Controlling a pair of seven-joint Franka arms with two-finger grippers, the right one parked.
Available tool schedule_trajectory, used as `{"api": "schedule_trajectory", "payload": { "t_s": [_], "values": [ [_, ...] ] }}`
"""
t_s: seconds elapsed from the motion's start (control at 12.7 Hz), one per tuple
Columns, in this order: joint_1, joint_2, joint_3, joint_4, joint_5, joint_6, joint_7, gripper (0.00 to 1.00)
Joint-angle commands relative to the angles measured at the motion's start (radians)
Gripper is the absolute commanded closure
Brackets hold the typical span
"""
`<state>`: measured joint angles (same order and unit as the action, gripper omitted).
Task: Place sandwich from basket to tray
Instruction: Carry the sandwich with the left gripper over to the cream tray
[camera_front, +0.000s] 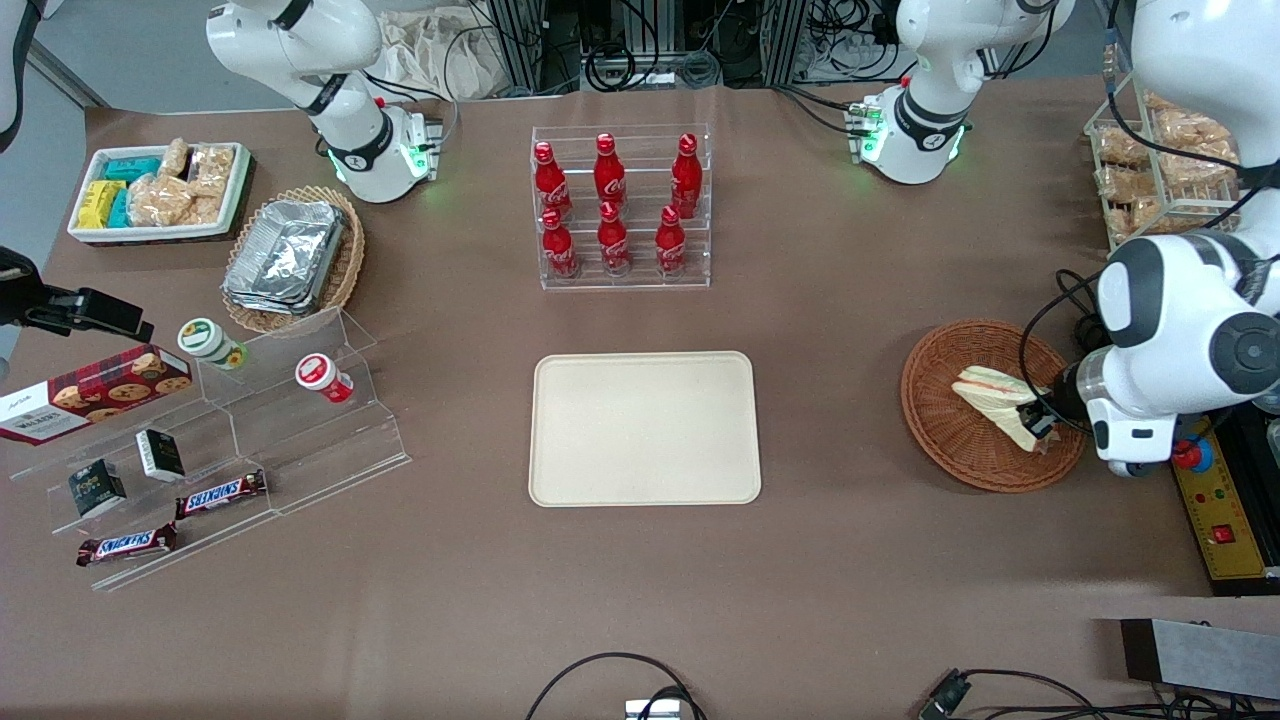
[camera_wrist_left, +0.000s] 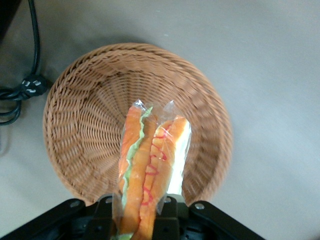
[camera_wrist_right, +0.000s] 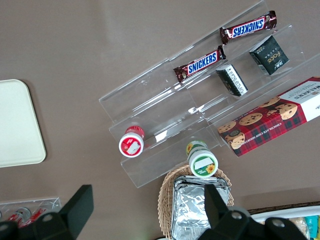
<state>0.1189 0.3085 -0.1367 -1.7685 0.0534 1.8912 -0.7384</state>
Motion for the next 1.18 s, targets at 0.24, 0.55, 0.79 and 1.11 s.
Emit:
{"api": "schedule_trajectory", "payload": {
  "t_s": [0.24, 0.55, 0.79, 1.11],
  "values": [
    [-0.012, 0.082, -0.255, 0.325, 0.008, -0.218, 0.142, 1.0],
    [-0.066, 0.237, -0.475, 0.356, 0.089, -0.199, 0.131, 1.0],
    [-0.183, 0.38, -0.472, 0.386, 0.161, -0.089, 0.081, 1.0],
    [-0.291, 0.504, -0.42, 0.391, 0.227, -0.004, -0.008, 1.0]
  ]
}}
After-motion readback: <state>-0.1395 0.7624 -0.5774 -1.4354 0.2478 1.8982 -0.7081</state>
